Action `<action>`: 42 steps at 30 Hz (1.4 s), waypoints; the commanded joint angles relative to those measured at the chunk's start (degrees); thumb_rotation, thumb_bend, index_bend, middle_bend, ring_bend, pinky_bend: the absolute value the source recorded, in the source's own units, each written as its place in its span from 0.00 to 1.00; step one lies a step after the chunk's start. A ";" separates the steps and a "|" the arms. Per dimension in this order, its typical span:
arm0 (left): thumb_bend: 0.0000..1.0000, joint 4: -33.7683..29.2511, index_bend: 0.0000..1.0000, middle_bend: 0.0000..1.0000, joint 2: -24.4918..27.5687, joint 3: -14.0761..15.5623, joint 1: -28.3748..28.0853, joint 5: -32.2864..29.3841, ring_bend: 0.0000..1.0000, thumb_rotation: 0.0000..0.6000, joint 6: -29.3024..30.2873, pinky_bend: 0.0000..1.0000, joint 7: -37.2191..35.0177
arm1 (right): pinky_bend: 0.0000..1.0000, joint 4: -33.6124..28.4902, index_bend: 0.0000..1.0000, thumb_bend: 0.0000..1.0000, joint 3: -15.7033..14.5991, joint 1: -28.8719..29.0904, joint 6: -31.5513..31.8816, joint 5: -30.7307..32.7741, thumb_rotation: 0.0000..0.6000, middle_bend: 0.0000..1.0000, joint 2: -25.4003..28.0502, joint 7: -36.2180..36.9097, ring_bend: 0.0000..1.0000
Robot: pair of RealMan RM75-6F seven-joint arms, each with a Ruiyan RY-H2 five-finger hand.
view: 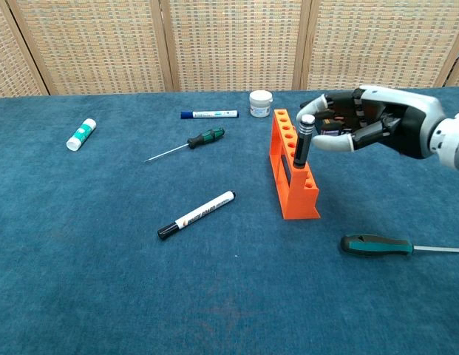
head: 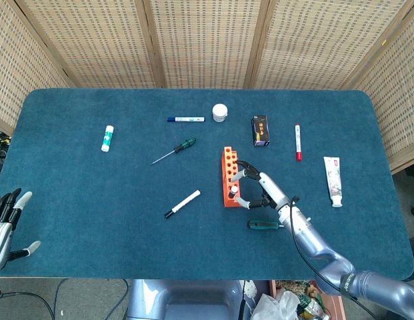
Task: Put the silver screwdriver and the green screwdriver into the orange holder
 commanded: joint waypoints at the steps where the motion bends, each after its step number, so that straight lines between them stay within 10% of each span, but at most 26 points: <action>1: 0.00 0.00 0.00 0.00 0.06 -0.03 0.03 -0.09 0.00 1.00 0.02 0.00 -0.18 | 0.00 -1.31 0.23 0.31 -0.11 -0.70 1.61 -0.79 1.00 0.02 1.57 -0.90 0.00; 13: 0.00 0.11 0.00 0.00 0.69 0.19 0.91 1.51 0.00 1.00 2.30 0.00 -1.80 | 0.00 -8.05 0.16 0.20 -2.79 -5.33 10.76 -6.23 1.00 0.00 9.19 -9.82 0.00; 23: 0.00 0.38 0.00 0.00 1.04 0.83 1.79 3.61 0.00 1.00 4.33 0.00 -2.89 | 0.00 -12.96 0.16 0.15 -9.04 -11.84 13.36 -4.27 1.00 0.00 14.05 -31.29 0.00; 42: 0.00 0.70 0.00 0.00 1.85 1.04 2.58 4.49 0.00 1.00 5.59 0.00 -4.88 | 0.00 -13.11 0.26 0.16 -10.68 -13.41 8.26 11.25 1.00 0.00 2.79 -63.85 0.00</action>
